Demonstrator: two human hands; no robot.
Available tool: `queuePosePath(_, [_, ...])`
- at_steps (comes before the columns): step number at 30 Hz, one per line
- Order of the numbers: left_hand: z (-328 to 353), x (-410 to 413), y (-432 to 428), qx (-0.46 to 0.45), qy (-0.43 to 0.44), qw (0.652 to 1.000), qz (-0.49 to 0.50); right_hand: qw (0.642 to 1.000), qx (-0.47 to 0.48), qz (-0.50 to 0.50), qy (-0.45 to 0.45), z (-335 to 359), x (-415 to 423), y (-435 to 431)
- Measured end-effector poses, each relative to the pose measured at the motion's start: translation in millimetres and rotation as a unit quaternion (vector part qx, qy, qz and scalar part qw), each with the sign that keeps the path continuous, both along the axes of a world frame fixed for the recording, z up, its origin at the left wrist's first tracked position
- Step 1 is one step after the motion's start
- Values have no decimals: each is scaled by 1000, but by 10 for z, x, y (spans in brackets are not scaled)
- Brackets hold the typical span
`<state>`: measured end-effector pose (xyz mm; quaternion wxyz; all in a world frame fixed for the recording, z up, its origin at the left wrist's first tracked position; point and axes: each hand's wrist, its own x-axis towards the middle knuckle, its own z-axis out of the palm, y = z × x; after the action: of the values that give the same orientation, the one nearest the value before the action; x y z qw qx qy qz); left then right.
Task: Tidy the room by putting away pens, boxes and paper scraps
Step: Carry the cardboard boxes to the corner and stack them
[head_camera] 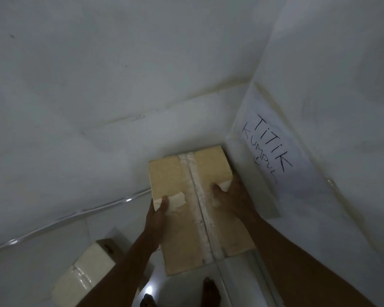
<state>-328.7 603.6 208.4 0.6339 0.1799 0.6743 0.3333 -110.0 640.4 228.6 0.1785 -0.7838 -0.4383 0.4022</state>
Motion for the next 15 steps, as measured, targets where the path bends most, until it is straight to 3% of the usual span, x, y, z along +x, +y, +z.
queuePosePath(15, [-755, 162, 219, 38, 36, 999, 5, 999, -11, 38, 3, -887, 161, 255])
